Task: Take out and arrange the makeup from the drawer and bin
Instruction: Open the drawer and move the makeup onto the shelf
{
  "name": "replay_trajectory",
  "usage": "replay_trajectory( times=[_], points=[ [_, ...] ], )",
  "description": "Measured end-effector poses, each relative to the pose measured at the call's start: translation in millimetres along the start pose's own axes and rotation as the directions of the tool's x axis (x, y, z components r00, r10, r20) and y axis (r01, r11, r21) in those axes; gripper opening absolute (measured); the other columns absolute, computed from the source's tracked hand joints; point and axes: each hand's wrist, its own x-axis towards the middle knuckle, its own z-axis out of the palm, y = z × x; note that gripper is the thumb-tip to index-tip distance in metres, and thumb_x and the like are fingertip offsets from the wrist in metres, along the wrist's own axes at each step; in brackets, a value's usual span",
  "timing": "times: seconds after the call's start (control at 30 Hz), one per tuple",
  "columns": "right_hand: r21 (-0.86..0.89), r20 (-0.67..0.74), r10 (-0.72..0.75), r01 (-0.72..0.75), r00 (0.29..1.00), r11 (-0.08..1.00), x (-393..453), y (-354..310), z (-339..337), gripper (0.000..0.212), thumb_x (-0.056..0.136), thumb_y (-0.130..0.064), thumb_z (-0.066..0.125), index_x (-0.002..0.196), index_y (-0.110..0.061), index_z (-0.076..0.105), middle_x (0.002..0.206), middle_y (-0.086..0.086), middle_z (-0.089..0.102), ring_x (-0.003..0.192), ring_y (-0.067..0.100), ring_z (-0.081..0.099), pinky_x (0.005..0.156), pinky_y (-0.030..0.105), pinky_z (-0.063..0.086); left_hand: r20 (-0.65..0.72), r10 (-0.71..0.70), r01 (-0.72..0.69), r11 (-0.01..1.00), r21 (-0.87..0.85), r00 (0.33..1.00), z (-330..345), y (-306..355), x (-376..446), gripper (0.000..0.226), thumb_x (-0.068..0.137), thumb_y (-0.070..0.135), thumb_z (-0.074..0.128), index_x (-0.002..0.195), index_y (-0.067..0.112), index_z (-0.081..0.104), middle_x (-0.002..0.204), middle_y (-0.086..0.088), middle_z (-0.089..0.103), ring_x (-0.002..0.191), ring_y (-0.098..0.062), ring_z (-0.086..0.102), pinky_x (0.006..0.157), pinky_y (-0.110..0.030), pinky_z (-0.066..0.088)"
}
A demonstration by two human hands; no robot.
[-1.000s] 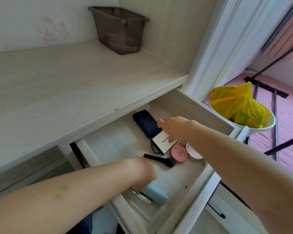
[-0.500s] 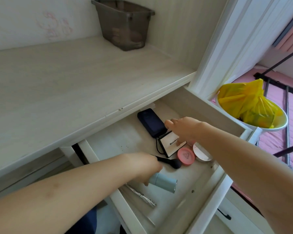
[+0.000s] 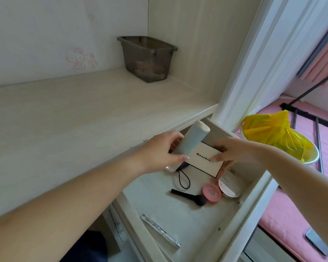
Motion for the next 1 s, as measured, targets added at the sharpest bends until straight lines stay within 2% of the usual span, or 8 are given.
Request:
replay_trajectory(
  times=[0.07,0.2,0.33,0.47,0.67,0.77,0.9,1.0],
  points=[
    [0.145,-0.051,-0.018,0.025,0.999,0.989,-9,-12,-8,0.025,0.087,-0.018,0.064,0.111,-0.017,0.057,0.104,0.003,0.068,0.093,0.017,0.068,0.074,0.030,0.059,-0.133,0.009,-0.015,0.999,-0.041,0.991,-17,15,9,0.036,0.080,0.026,0.073,0.110,0.015,0.057,0.106,0.006,0.064,0.097,-0.011,0.061,0.083,-0.019,0.047],
    [0.404,-0.199,-0.111,0.185,0.974,0.896,-10,-47,-20,0.019,0.090,-0.017,0.058,0.109,-0.018,0.059,0.096,0.003,0.070,0.086,0.018,0.069,0.071,0.027,0.059,-0.355,-0.007,-0.042,0.991,-0.130,0.935,-61,30,29,0.031,0.080,0.023,0.073,0.104,0.021,0.053,0.091,0.015,0.060,0.084,-0.001,0.059,0.072,-0.007,0.043],
    [0.504,-0.324,-0.100,0.261,0.941,0.823,17,-89,-26,0.018,0.092,-0.022,0.058,0.108,-0.015,0.059,0.096,0.005,0.070,0.076,0.011,0.070,0.059,0.020,0.056,-0.481,-0.054,0.011,0.996,-0.092,0.875,-96,13,53,0.036,0.080,0.022,0.073,0.111,0.013,0.057,0.104,0.002,0.064,0.096,-0.016,0.062,0.086,-0.030,0.048],
    [0.531,-0.358,-0.024,0.225,0.933,0.817,57,-114,-25,0.026,0.090,-0.030,0.061,0.110,-0.013,0.062,0.095,0.003,0.073,0.080,0.011,0.071,0.063,0.021,0.058,-0.528,-0.135,0.106,0.991,-0.085,0.839,-110,-20,75,0.036,0.080,0.026,0.073,0.111,0.016,0.057,0.108,0.002,0.064,0.096,-0.018,0.061,0.083,-0.031,0.048],
    [0.497,-0.307,0.043,0.122,0.951,0.859,104,-131,-21,0.030,0.086,-0.032,0.065,0.111,-0.016,0.064,0.109,0.004,0.068,0.079,0.013,0.069,0.059,0.020,0.057,-0.561,-0.224,0.203,0.974,-0.100,0.797,-116,-57,95,0.037,0.079,0.028,0.073,0.110,0.016,0.056,0.109,0.002,0.064,0.093,-0.016,0.059,0.079,-0.027,0.043],
    [0.475,-0.323,0.043,0.123,0.945,0.871,113,-137,-22,0.028,0.087,-0.031,0.064,0.111,-0.017,0.065,0.101,0.000,0.068,0.073,0.009,0.068,0.058,0.019,0.057,-0.571,-0.236,0.212,0.971,-0.108,0.786,-117,-66,101,0.038,0.079,0.028,0.073,0.110,0.015,0.056,0.110,0.001,0.063,0.093,-0.016,0.059,0.080,-0.027,0.044],
    [0.203,-0.420,0.003,0.090,0.908,0.975,123,-141,-27,0.027,0.087,-0.036,0.062,0.102,-0.014,0.066,0.083,0.001,0.058,0.069,0.013,0.054,0.059,0.022,0.050,-0.587,-0.237,0.203,0.971,-0.124,0.774,-118,-70,104,0.039,0.079,0.028,0.074,0.110,0.014,0.056,0.110,-0.001,0.064,0.097,-0.019,0.060,0.085,-0.031,0.047],
    [0.058,-0.457,-0.011,0.042,0.890,0.997,131,-139,-27,0.043,0.084,-0.045,0.062,0.101,-0.005,0.067,0.082,0.005,0.056,0.072,0.019,0.049,0.067,0.028,0.037,-0.595,-0.237,0.198,0.971,-0.131,0.768,-116,-72,102,0.040,0.078,0.027,0.074,0.110,0.013,0.054,0.110,-0.001,0.063,0.100,-0.020,0.060,0.087,-0.035,0.048]
  ],
)
